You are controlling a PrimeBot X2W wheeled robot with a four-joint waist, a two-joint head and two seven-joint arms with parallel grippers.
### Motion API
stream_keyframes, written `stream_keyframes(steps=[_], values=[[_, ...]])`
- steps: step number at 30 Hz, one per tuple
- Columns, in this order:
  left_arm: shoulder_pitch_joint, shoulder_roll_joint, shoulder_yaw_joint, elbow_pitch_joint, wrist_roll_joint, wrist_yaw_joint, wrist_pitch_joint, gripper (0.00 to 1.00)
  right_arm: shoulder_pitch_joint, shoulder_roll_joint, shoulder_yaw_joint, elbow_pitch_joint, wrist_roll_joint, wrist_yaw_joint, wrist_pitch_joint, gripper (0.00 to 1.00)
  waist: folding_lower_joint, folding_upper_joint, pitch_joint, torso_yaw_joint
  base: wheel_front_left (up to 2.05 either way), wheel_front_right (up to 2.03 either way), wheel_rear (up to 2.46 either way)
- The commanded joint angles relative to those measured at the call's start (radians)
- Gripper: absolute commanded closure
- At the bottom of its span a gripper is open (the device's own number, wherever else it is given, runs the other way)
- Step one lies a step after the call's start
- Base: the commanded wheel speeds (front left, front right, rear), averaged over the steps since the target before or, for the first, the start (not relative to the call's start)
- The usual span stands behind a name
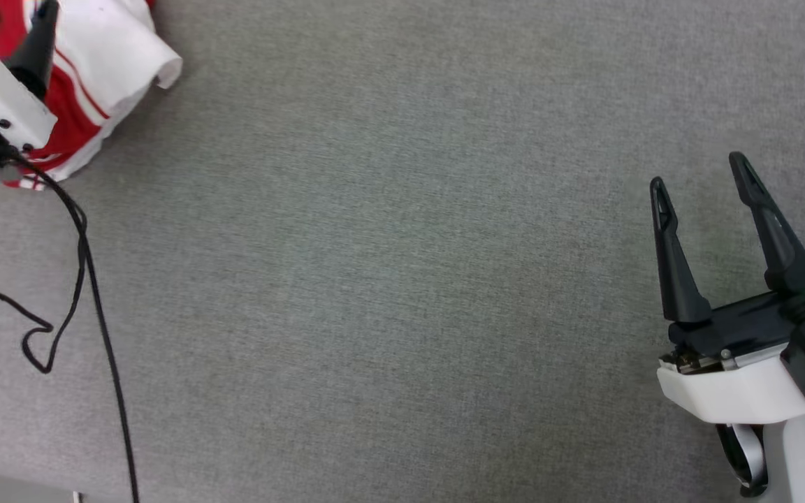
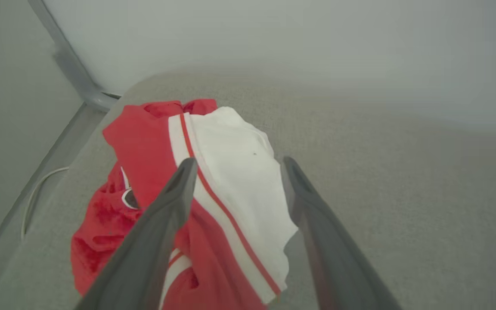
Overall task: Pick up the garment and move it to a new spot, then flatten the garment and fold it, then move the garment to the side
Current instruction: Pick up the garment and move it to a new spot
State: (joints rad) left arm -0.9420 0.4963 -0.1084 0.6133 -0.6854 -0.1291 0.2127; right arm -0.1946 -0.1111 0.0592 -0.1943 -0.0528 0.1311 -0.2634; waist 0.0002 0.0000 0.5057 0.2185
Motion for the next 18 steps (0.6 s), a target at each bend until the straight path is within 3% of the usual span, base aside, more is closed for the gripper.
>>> stream_keyframes(steps=[1, 4, 8, 18], values=[[-0.025, 0.033, -0.032, 0.015, -0.034, 0.0, 0.094, 0.0, -0.019, -0.005, 0.003, -0.013, -0.005, -0.001, -0.002, 0.0, -0.0002, 0.0, 0.027, -0.025, 0.0, 0.0, 0.0], [-0.05, 0.088, -0.093, 0.036, -0.082, 0.0, 0.261, 0.0, -0.026, -0.006, 0.0, -0.024, -0.008, -0.001, -0.002, 0.0, -0.0002, 0.0, 0.047, -0.036, 0.0, 0.0, 0.0], [-0.083, 0.111, -0.126, 0.083, -0.091, 0.0, 0.349, 0.0, -0.036, -0.012, -0.003, -0.034, -0.01, -0.001, -0.002, 0.0, -0.0002, 0.0, 0.079, -0.046, 0.0, 0.0, 0.0], [-0.088, 0.076, -0.189, 0.255, -0.1, 0.017, 0.531, 0.0, -0.056, -0.013, -0.005, -0.056, -0.003, -0.001, -0.002, 0.0, -0.0002, 0.0, 0.134, -0.065, 0.0, 0.0, 0.0]])
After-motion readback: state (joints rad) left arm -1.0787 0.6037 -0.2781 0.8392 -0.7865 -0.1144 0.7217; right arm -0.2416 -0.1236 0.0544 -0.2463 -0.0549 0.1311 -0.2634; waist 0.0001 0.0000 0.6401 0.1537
